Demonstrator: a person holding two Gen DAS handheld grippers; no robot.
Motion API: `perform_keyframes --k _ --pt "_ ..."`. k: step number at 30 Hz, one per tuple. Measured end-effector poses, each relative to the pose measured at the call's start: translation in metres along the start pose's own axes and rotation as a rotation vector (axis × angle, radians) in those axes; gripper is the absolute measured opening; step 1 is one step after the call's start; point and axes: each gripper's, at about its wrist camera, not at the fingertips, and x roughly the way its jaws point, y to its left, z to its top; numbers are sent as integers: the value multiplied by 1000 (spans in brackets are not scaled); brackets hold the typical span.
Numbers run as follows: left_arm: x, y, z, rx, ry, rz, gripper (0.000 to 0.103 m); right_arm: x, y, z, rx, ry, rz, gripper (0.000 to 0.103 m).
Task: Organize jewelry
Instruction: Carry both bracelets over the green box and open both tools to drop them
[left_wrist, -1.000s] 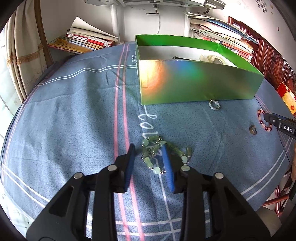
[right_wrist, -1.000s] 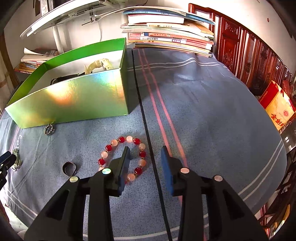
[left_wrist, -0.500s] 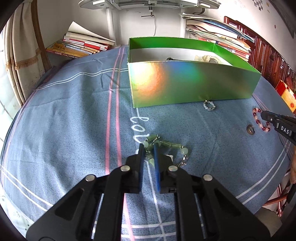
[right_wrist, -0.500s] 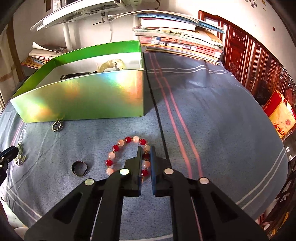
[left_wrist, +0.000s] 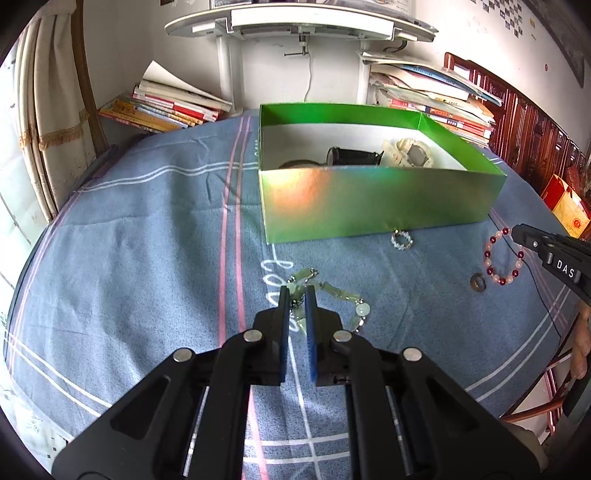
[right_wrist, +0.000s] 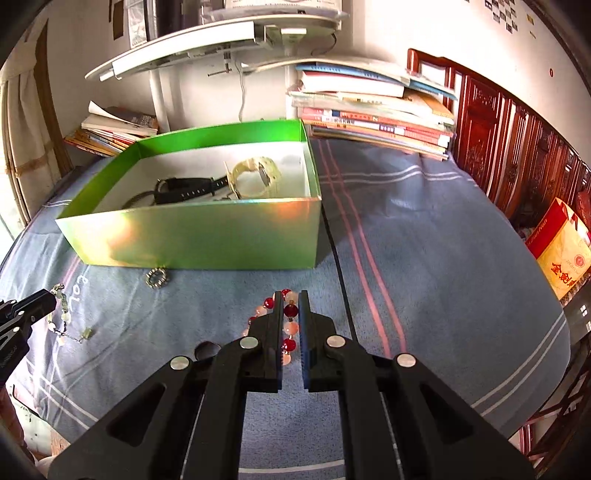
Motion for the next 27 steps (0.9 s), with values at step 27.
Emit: perform_keyframes --k 27 --pt "-27 -10 131 39 -221 -73 7 -36 23 113 -36 -233 111 8"
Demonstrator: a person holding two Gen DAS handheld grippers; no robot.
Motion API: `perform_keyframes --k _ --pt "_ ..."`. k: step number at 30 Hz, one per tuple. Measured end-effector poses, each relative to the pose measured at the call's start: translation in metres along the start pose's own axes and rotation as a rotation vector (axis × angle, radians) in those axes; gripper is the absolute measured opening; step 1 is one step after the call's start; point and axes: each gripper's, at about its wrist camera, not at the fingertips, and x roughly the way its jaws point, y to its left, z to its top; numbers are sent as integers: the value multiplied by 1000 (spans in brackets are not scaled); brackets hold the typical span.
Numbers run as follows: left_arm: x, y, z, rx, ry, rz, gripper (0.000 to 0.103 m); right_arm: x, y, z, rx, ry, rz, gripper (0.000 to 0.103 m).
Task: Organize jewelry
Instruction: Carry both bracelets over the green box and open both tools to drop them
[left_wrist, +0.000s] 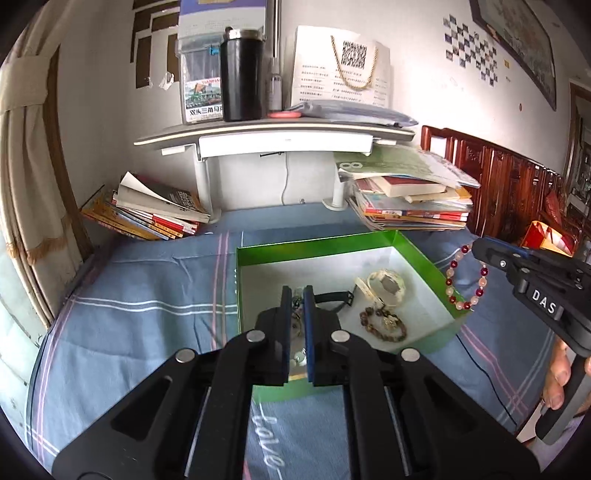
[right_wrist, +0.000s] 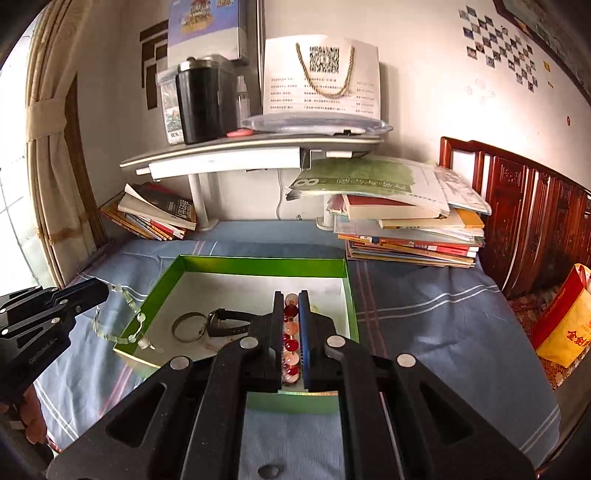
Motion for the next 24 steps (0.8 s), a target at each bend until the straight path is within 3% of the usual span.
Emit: perform_keyframes --k 8,12,13,15,20,24 --pt "71 -6 -3 -12 129 -21 7 78 -2 -24 21 173 -7 8" --pt "95 -6 -11 -19 163 -3 9 87 -5 -34 30 187 -10 29" --pt "96 -3 -13 -24 167 5 15 82 -7 -35 37 183 4 32" --pt "92 3 -15 -31 158 19 25 63 -9 -36 39 153 6 38" --pt "35 5 -28 -20 87 27 32 14 -16 -53 68 140 34 40" --pt "-10 -3 -52 -16 77 -100 39 3 -14 -91 39 226 3 44"
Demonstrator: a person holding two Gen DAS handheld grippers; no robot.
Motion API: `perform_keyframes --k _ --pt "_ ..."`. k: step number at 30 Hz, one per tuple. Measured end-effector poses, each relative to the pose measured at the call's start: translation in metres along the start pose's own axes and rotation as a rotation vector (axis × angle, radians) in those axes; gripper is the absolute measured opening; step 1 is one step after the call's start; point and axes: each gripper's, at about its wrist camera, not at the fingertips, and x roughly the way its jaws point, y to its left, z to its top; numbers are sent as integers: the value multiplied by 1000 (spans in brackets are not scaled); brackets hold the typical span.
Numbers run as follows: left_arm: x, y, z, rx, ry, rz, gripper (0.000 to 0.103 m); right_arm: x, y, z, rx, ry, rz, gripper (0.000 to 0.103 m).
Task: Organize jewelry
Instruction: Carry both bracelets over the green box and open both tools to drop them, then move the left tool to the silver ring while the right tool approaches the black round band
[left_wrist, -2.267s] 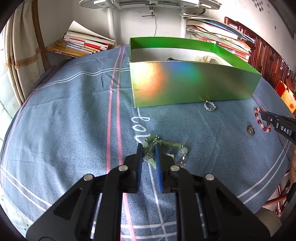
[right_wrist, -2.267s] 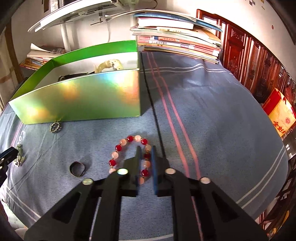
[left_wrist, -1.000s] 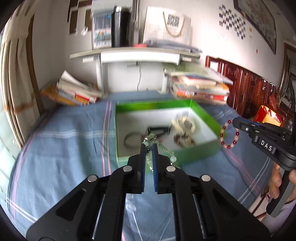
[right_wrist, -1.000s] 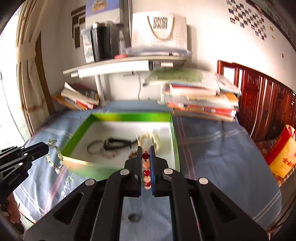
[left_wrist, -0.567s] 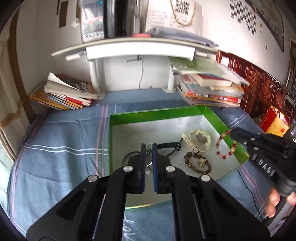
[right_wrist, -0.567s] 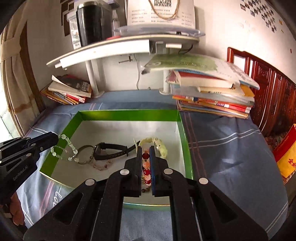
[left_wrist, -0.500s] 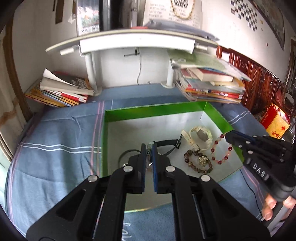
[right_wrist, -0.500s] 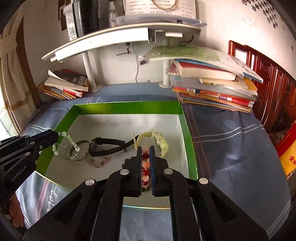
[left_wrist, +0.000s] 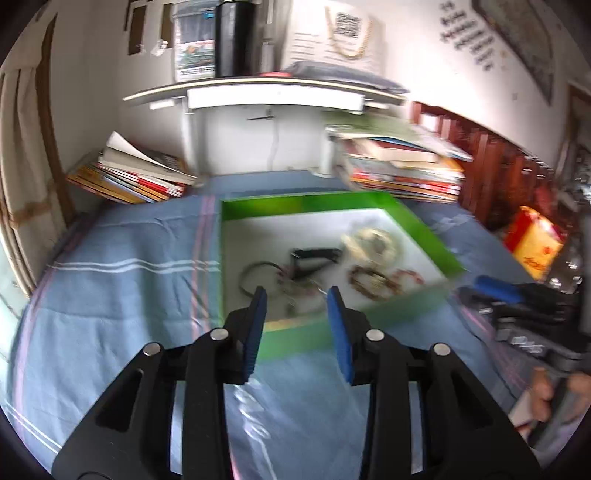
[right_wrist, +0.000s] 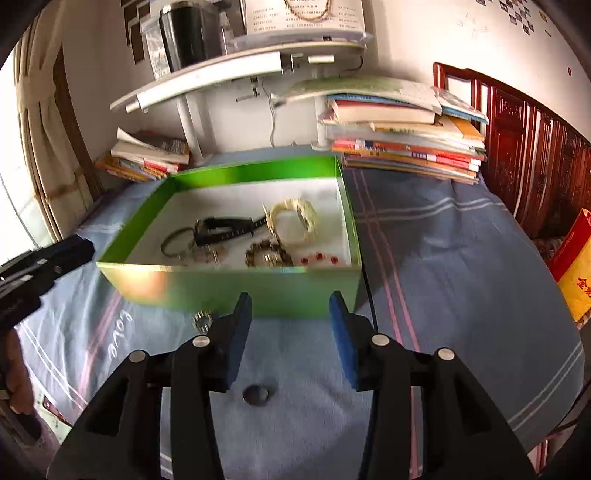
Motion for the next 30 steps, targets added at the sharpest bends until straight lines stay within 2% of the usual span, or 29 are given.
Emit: perform_keyframes --k 2,6,11,13,16,19,21,22,23,30 --pt "-3 -10 -16 26 29 20 46 8 2 -17 -21 58 -19 44" --pt "25 -27 -39 75 131 59 50 21 4 -41 -6 142 26 44" --pt "66 -39 -46 50 215 60 50 28 16 -49 -14 173 69 44" --pt "77 -44 -46 43 239 38 50 30 19 -52 -18 184 67 45" --pt "88 -54 -45 48 257 18 50 29 18 -54 -20 181 76 52" --pt "99 -59 -42 29 262 21 50 28 17 -55 -31 181 72 54" --pt "106 -58 -42 8 272 33 35 27 17 -55 -32 178 73 54" --pt "109 -55 -43 -6 287 31 18 27 17 -56 -30 176 75 54" --pt "110 -53 -44 -20 295 17 16 27 16 -56 -31 173 75 54" --pt "93 -34 -56 -37 272 75 16 32 21 -55 -60 141 29 54"
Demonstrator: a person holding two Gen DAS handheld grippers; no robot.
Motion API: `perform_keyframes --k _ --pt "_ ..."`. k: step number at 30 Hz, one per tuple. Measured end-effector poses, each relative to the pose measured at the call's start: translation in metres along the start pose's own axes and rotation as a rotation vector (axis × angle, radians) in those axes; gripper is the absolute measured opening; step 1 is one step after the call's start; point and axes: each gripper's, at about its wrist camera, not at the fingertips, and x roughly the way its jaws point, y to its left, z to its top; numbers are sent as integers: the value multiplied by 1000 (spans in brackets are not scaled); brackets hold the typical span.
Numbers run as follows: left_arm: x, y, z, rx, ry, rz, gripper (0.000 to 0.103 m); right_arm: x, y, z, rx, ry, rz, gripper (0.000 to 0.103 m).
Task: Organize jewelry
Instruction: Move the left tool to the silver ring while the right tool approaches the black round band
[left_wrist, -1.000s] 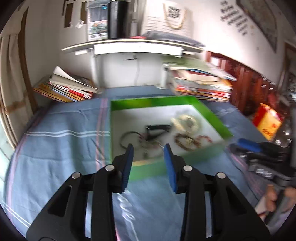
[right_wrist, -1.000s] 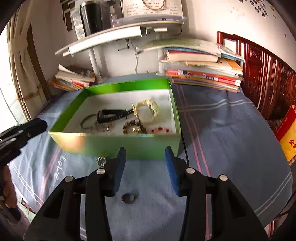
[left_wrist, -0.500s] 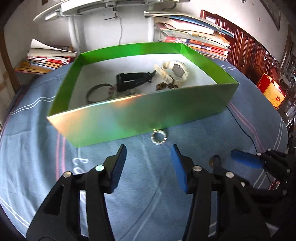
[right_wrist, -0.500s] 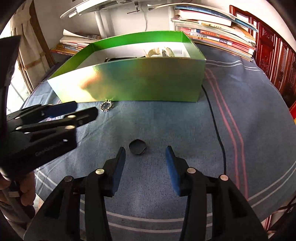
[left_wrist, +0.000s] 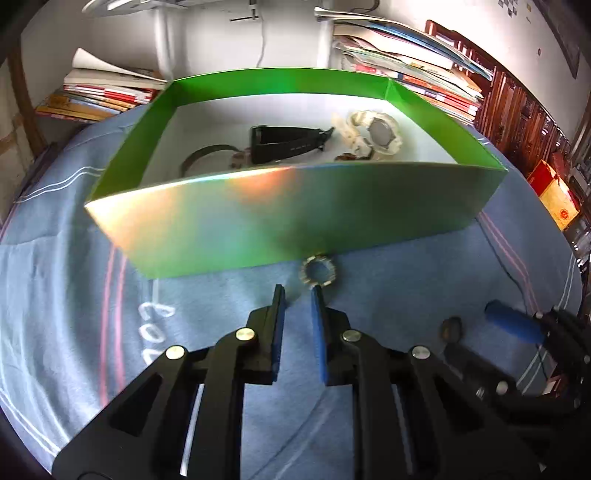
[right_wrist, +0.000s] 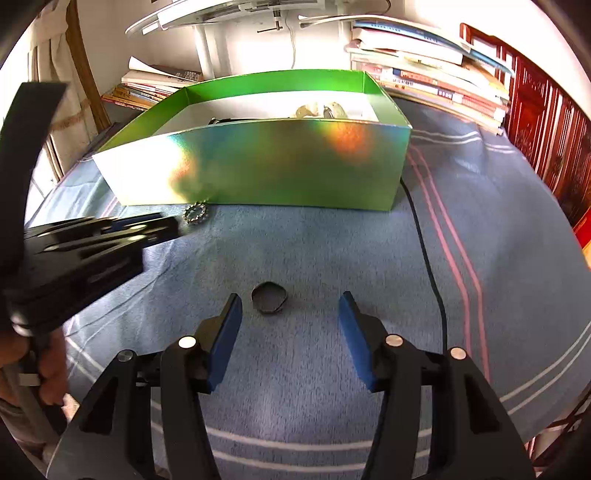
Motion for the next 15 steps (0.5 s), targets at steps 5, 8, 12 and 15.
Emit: perform_keyframes --k 5,8,12,15 --pt "-13 23 -12 -45 8 6 24 3 4 1 -22 -7 -10 55" --pt "-15 21 -11 -45 1 -11 33 4 8 1 -43 -9 -26 55" --pt "-16 3 -4 -13 -18 -55 33 5 8 1 -46 -12 -30 55" --pt "-10 -14 4 10 -21 -53 32 4 7 0 -45 -16 -32 55"
